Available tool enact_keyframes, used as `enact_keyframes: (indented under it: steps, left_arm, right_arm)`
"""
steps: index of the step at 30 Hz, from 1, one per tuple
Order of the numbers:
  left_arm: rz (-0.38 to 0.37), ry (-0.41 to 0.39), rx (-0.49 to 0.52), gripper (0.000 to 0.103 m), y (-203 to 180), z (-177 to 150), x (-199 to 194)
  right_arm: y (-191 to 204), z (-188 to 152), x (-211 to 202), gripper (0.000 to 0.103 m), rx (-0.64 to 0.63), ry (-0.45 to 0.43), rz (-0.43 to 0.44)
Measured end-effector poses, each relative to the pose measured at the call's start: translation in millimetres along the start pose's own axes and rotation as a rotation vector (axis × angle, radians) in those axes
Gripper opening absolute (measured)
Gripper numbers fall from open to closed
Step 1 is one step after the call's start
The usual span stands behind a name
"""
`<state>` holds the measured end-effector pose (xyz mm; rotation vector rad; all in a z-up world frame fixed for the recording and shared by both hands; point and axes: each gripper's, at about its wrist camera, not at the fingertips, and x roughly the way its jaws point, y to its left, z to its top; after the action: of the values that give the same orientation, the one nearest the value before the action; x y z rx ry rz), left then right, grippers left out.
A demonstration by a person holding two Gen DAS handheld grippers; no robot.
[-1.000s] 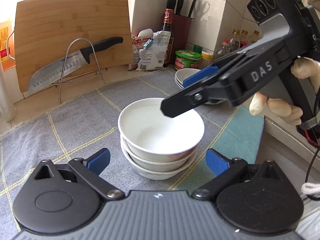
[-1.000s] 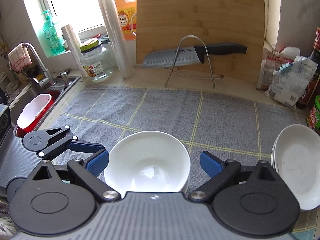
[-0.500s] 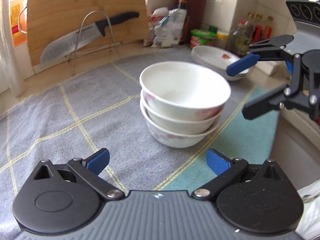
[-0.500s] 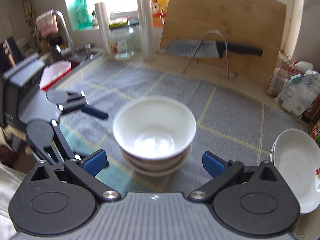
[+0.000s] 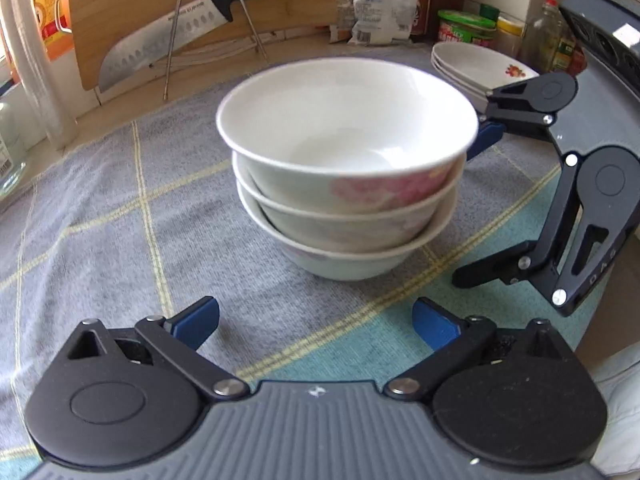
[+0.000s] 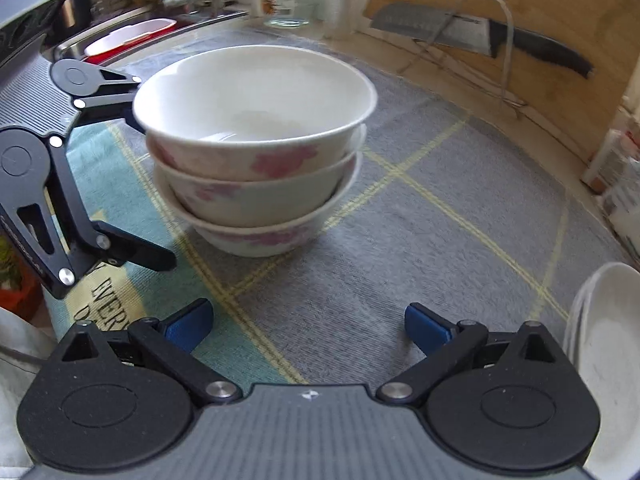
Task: Organize plates and bowls
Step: 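Clamp the bowl stack from opposite sides with the left tool while the right tool clamps too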
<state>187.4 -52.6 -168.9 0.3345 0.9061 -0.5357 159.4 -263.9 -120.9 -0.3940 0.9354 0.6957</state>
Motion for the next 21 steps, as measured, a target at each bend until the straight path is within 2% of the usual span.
enact_keyframes:
  steps: [5,13,21]
  left_arm:
    - [-0.019,-0.017,0.011,0.103,2.5,-3.2,-0.1]
    - [-0.058,-0.090,0.061,0.103,6.2,-4.5,1.5]
    - [-0.158,-0.098,0.187,0.103,17.1,5.8,9.0]
  right_arm:
    - [-3.6,2.2,2.6,0.103,-0.030,-0.020,0.041]
    - [-4.6,0.9,5.9,0.103,-0.040,-0.046,0.046]
    - [-4.4,5.8,7.5,0.103,-0.010,-0.014,0.024]
